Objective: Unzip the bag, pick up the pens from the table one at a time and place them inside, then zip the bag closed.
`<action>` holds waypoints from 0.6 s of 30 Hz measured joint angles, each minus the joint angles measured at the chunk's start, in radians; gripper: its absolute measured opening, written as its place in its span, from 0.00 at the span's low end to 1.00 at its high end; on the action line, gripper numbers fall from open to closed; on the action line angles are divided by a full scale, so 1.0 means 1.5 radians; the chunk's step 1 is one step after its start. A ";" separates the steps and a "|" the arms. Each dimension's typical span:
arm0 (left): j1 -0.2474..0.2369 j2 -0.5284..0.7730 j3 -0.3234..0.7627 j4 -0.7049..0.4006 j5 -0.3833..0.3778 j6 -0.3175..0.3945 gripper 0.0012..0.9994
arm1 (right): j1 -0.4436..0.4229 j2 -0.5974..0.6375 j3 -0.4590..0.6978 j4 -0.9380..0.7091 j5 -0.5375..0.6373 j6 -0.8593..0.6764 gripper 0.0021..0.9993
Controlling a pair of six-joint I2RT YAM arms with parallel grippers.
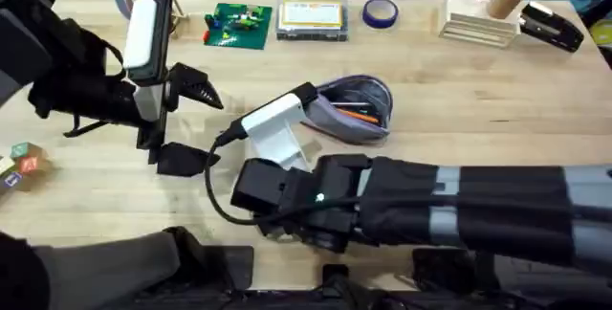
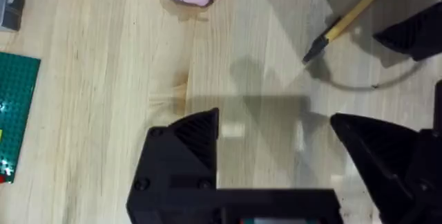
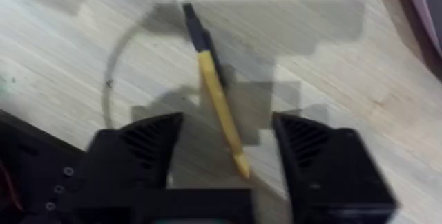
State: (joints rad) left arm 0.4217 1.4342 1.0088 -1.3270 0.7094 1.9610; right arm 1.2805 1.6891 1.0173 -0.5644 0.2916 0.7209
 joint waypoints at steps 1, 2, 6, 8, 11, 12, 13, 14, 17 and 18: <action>0.000 0.000 0.000 0.000 0.000 0.000 0.99 | 0.002 0.003 0.003 0.001 0.000 0.001 0.85; 0.000 0.000 0.000 0.000 0.000 0.000 0.99 | 0.003 0.006 0.006 0.003 0.001 0.001 0.76; 0.000 0.000 0.000 0.000 0.000 0.000 0.99 | 0.004 0.014 0.012 0.007 0.013 0.004 0.35; 0.000 0.000 0.000 0.000 0.000 0.000 0.99 | 0.004 0.014 0.012 0.005 0.024 0.003 0.17; 0.000 0.000 0.000 0.001 0.000 0.000 0.99 | 0.001 0.014 0.012 0.002 0.035 0.005 0.04; 0.000 0.000 0.000 0.001 0.000 0.000 0.99 | 0.001 0.014 0.012 0.003 0.036 0.005 0.04; 0.000 0.000 0.000 0.002 0.000 0.000 0.99 | 0.001 0.014 0.012 0.002 0.037 0.005 0.04; 0.000 0.000 0.000 0.002 0.000 0.000 0.99 | 0.001 0.014 0.012 0.002 0.038 0.005 0.04; 0.000 0.000 0.000 0.002 0.000 0.000 0.99 | 0.001 0.014 0.014 -0.001 0.037 0.006 0.03; 0.000 0.000 0.000 0.002 0.000 0.000 0.99 | 0.001 0.014 0.015 -0.005 0.037 0.005 0.03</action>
State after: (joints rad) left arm 0.4217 1.4342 1.0088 -1.3243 0.7094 1.9610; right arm 1.2827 1.7103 1.0392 -0.5722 0.3471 0.7289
